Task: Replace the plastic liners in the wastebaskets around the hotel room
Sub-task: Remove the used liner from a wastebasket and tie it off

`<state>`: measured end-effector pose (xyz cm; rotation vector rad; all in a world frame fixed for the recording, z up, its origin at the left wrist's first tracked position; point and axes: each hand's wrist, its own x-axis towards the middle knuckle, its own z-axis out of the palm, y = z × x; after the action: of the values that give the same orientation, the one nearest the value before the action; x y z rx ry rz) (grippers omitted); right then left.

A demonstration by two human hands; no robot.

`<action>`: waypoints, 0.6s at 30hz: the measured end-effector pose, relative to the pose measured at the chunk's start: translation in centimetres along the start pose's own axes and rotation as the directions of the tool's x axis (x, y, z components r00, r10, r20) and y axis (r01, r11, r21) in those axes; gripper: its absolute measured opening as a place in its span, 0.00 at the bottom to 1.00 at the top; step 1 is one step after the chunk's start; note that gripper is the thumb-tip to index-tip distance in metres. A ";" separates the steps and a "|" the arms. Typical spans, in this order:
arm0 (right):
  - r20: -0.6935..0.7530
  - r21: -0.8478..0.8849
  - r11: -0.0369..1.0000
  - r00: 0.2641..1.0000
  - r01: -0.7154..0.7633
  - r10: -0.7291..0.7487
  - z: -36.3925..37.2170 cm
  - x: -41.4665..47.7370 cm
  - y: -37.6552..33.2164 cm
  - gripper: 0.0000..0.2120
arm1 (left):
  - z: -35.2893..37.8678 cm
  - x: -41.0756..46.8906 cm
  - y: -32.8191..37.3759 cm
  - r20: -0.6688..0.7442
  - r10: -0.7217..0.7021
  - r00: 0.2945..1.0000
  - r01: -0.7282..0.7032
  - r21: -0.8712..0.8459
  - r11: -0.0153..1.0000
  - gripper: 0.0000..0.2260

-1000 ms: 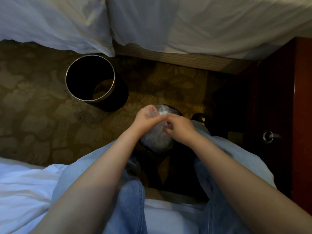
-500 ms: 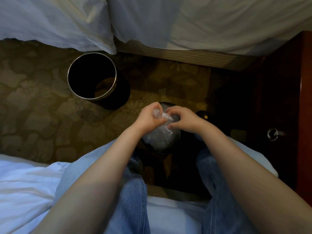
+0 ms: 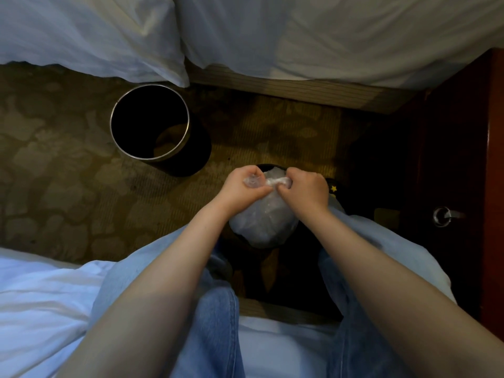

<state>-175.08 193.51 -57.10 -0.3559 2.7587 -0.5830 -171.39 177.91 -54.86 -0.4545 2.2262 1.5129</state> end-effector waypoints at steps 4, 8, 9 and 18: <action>0.093 0.002 0.993 0.989 -0.116 0.115 -0.1 0.8 0.7 0.06 | 0.5 -0.4 0.1 0.014 0.038 0.999 -0.039 0.033 0.999 0.05; 0.283 0.329 0.932 0.958 -0.151 0.055 -0.8 1.0 1.1 0.09 | 0.4 -0.3 -0.4 -0.125 0.088 0.988 -0.059 0.217 0.974 0.05; 0.327 0.444 0.875 0.944 -0.195 0.045 -1.0 1.0 1.0 0.10 | 0.3 -0.2 -0.5 -0.134 0.130 0.982 -0.090 0.271 0.958 0.06; 0.546 0.420 0.884 0.835 -0.205 -0.065 -2.2 1.4 1.3 0.24 | 0.2 -0.4 -0.8 0.083 0.564 0.821 -0.455 0.691 0.561 0.08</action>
<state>-177.40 195.00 -56.02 -0.2496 1.9910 -0.9293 -170.66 177.81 -55.35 0.3801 2.9858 0.7143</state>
